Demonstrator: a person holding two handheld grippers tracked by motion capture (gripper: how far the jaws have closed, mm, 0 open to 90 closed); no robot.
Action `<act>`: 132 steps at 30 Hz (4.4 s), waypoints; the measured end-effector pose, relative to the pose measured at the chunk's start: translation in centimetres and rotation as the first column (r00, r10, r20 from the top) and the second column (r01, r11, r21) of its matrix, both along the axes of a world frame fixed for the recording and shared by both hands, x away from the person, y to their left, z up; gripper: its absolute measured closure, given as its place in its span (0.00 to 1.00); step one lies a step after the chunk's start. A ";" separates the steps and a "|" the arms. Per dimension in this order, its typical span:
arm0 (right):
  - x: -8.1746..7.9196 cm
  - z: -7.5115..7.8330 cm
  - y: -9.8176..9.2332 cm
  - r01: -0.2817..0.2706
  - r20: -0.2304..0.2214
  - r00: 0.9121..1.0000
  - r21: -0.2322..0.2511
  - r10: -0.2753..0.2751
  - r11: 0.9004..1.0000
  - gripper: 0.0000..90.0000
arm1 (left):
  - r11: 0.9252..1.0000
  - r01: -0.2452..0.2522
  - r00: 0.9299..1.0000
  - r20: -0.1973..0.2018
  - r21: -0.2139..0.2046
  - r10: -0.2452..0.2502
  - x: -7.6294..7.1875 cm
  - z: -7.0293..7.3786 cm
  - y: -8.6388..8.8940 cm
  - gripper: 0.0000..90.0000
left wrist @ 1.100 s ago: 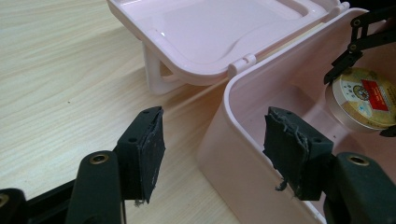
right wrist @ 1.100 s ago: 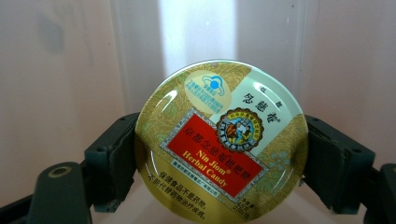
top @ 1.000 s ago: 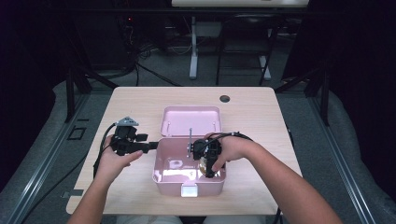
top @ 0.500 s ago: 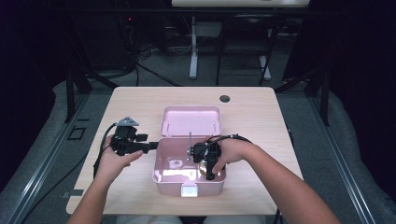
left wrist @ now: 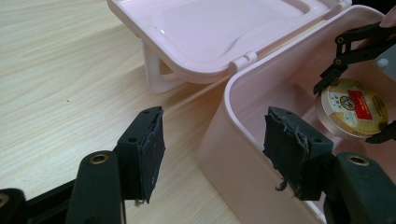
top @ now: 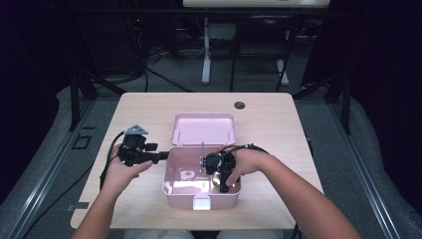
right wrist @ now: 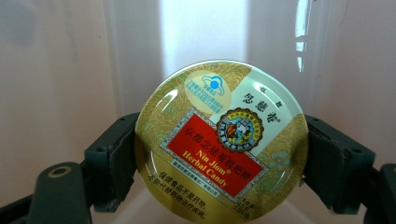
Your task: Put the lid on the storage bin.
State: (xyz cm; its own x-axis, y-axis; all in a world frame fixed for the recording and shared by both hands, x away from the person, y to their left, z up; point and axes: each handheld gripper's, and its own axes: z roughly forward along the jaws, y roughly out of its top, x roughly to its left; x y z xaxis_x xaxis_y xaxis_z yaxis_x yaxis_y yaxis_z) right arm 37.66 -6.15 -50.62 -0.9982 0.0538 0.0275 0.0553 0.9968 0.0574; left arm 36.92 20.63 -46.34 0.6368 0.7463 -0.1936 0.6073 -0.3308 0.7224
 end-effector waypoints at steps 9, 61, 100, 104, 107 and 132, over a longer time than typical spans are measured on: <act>0.0 -0.5 0.0 0.007 -0.009 1.000 0.015 -0.007 1.000 0.22 | 1.000 0.000 1.000 0.001 0.000 0.000 0.0 -0.1 0.0 0.42; -0.3 5.7 -1.9 0.170 0.043 0.984 0.095 -0.175 0.981 0.17 | 0.999 0.013 1.000 -0.013 -0.033 -0.014 -0.2 0.0 -0.1 0.40; 0.4 8.3 -5.8 0.386 0.095 0.908 0.192 -0.408 0.902 0.31 | 0.996 0.090 0.995 0.031 -0.002 -0.090 -1.3 1.1 -0.9 0.40; 0.3 8.2 -5.9 0.402 0.083 0.900 0.221 -0.427 0.889 0.26 | 0.996 0.088 0.995 0.045 -0.006 -0.087 -1.5 1.4 -0.8 0.44; 0.3 8.1 -6.1 0.413 0.080 0.894 0.228 -0.440 0.882 0.23 | 0.995 0.095 0.994 0.047 -0.013 -0.094 -1.6 1.4 -0.8 0.44; 0.7 8.3 -7.4 0.462 0.102 0.859 0.267 -0.501 0.846 0.47 | 0.988 0.154 0.987 0.044 -0.013 -0.153 -1.9 1.4 -1.5 0.52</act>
